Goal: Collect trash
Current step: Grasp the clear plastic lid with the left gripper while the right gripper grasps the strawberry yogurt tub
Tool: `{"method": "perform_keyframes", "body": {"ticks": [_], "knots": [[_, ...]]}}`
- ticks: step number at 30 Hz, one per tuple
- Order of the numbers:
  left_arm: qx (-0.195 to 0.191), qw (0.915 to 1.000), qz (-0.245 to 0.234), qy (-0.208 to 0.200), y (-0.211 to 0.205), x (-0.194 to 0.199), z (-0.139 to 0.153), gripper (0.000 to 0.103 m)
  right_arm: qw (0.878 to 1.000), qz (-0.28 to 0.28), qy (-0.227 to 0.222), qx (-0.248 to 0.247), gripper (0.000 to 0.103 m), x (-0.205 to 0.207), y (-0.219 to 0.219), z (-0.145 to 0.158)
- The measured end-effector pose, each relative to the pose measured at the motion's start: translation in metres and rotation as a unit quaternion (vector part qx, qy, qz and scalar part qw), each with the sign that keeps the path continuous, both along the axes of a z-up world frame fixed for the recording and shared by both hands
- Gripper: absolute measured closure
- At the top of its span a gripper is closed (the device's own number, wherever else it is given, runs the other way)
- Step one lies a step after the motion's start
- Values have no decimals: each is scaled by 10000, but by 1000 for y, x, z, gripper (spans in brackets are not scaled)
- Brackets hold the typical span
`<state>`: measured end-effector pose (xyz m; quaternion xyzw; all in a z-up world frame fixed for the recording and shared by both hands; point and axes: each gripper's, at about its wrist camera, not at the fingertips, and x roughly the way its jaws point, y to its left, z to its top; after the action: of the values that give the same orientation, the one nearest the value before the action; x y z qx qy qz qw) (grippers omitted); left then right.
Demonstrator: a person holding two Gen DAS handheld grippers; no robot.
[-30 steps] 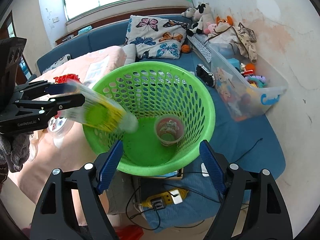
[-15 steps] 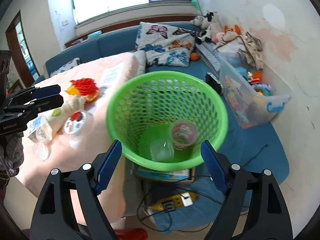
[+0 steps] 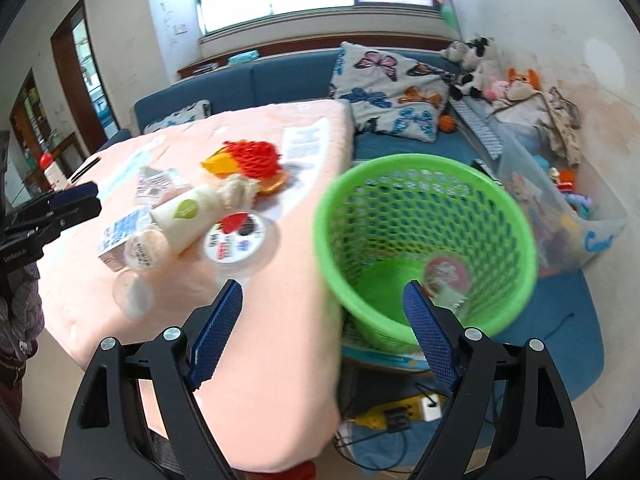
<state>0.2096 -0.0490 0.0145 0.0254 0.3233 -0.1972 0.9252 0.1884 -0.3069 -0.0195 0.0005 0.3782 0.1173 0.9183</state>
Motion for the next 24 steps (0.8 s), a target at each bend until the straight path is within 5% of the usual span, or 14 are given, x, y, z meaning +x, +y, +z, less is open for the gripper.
{"method": "perform_keyframes", "body": {"ticks": [24], "knots": [[-288,9947,878,455,76,-28,-49,48,9917,1058,411,-597,15,78,96,-61]]}}
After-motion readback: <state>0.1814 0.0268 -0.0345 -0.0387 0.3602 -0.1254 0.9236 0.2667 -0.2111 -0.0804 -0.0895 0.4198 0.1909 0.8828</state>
